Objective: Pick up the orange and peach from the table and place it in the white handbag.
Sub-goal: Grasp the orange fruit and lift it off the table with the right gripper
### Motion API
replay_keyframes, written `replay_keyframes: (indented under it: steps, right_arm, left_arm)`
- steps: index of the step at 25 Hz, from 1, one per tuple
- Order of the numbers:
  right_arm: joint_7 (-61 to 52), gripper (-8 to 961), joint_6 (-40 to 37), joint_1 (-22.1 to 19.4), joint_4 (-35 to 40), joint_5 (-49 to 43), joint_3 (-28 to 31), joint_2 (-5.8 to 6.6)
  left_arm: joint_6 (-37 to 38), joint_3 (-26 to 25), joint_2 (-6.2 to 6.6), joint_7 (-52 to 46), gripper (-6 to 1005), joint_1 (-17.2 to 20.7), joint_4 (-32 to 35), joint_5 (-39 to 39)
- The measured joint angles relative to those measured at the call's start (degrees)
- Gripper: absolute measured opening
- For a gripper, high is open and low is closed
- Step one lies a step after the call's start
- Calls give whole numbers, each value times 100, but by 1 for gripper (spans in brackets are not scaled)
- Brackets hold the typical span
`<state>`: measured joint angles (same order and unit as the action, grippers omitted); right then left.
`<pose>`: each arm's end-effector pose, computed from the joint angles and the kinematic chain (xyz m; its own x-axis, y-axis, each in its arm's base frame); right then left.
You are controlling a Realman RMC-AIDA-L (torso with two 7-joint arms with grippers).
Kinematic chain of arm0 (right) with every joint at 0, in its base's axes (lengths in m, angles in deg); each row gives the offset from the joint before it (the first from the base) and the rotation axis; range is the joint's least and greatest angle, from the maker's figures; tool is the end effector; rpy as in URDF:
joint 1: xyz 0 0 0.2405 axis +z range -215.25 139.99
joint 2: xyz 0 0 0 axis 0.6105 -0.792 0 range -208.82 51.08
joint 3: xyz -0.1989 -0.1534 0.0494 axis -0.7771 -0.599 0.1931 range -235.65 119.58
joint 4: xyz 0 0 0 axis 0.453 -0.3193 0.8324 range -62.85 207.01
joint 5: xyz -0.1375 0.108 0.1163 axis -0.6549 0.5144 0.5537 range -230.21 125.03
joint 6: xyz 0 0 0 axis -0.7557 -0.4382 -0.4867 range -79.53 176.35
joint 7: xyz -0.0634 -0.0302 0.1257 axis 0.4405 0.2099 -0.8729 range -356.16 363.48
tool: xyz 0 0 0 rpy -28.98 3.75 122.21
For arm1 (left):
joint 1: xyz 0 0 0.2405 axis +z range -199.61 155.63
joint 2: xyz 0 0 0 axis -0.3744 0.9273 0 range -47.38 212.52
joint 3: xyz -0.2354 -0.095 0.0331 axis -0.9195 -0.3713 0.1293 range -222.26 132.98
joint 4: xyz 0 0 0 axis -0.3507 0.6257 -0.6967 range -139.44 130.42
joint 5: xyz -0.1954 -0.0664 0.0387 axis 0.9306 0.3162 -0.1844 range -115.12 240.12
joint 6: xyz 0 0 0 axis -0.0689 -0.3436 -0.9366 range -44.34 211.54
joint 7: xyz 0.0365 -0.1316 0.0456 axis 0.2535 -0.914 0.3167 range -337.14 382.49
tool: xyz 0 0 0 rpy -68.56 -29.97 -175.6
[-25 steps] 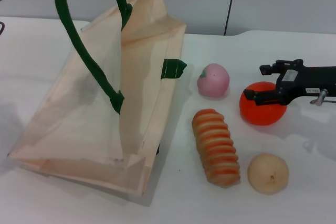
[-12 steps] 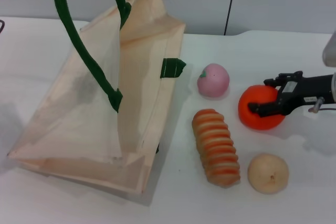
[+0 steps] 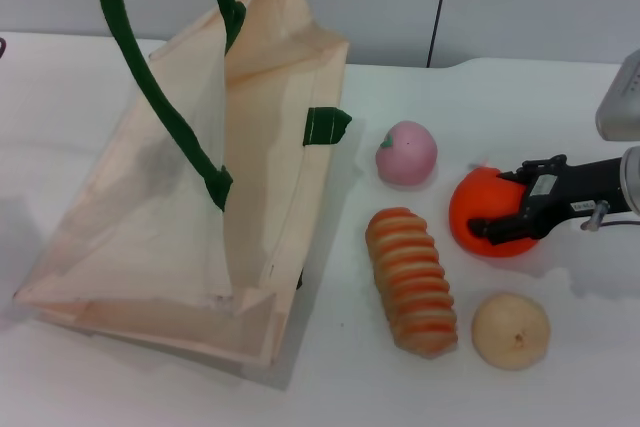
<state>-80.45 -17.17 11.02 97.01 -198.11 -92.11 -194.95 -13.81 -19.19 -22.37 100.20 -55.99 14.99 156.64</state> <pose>0.2630 0.4050 -0.0252 0.9236 -0.3814 -0.0373 -0.3708 -0.8646 -0.3390 -0.2583 0.3676 0.1339 0.1206 0.3861 0.9145 0.6959 -0.6899 0.1995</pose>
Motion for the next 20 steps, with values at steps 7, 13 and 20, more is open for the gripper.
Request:
replay_keyframes:
  steps: [7,13,20]
  right_arm:
    - [5,852,-17,-5,-5,-5,-2,-2]
    - [26,772,-25,-3,-5,-3,-2,-2]
    - [56,689,-33,0,41,38,2,-9]
  left_arm:
    - [4,-16,10,13,118,6,-24,0]
    - [4,-23,14,16,118,6,-30,-1]
    - [3,-68,5,26,118,24,-35,-1]
